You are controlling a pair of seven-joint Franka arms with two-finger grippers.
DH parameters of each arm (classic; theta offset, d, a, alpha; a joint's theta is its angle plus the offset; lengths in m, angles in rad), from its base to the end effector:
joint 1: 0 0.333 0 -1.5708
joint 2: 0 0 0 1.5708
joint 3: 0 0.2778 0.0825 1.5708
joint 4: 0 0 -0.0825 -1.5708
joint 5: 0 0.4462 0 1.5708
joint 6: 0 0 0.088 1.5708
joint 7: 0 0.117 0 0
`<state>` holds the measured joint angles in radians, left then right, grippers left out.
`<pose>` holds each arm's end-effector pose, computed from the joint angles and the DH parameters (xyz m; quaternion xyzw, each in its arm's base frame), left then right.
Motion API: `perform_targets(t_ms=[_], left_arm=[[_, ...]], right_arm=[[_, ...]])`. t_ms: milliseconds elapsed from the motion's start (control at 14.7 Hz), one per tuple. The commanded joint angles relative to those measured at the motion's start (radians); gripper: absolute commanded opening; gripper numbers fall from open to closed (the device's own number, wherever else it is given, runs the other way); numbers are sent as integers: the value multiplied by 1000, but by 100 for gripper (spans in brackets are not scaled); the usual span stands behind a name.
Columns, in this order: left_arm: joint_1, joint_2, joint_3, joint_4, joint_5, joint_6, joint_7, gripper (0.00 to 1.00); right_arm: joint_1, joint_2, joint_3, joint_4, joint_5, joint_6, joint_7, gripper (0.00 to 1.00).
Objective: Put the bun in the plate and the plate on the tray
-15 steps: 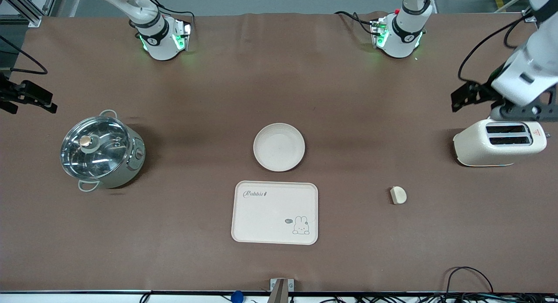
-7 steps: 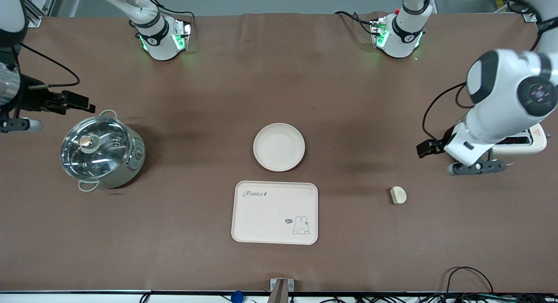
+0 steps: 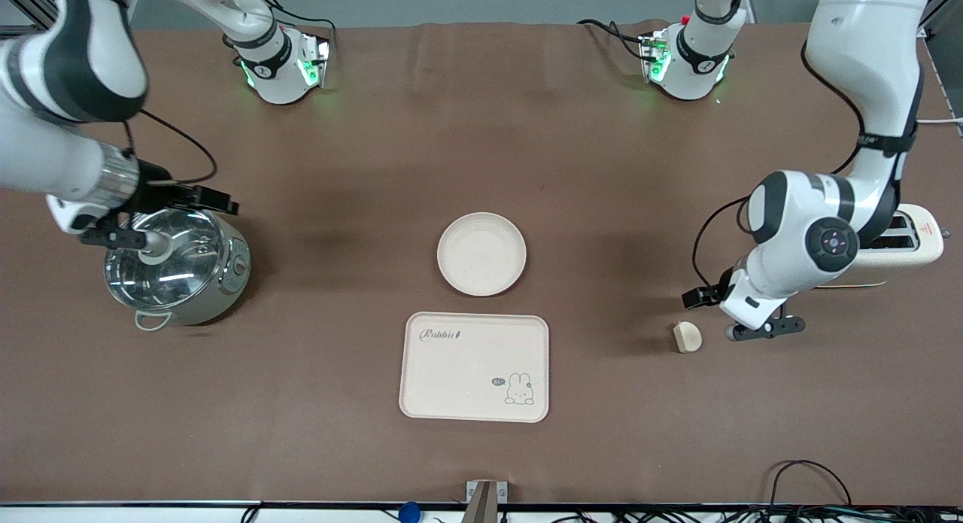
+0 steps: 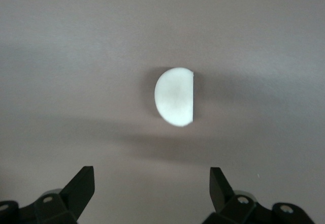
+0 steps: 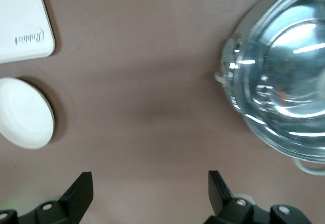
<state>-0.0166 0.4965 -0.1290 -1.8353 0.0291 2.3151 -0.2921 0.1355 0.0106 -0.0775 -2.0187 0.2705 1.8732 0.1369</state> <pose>0.6646 -0.0961 0.1741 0.9973 0.0708 -0.0104 0.0183 0.5899 0.0572 0.3599 -0.9852 0.0890 0.0890 0.1167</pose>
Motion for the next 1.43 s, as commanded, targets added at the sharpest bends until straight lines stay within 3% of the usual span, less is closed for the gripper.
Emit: perform_targets(t_ms=[0,204,476,748,884,1088,1361], left_arm=[[-2,83,-4,97,14,-8,-21,99],[-2,154,-4,140,3,29,-21,89],[-2,215,-4,166,-3,95,-22,80],[-14,231,-4,172,-8,99,-84,50],[-49,220,-6,169,-9,105,-149,39],[-103,179,-32,156,-9,66,-303,39],[-161,154,-121,163,-5,13,-542,39]], right_arm=[[163,-28,-5,-99,23,183,210,100],[324,52,-5,-202,23,488,383,100],[485,208,-5,-196,35,691,568,100],[596,343,-5,-155,38,808,656,100],[625,379,-4,-140,50,831,661,100],[682,433,-5,-109,140,880,661,100],[687,453,-5,-92,145,880,661,100]])
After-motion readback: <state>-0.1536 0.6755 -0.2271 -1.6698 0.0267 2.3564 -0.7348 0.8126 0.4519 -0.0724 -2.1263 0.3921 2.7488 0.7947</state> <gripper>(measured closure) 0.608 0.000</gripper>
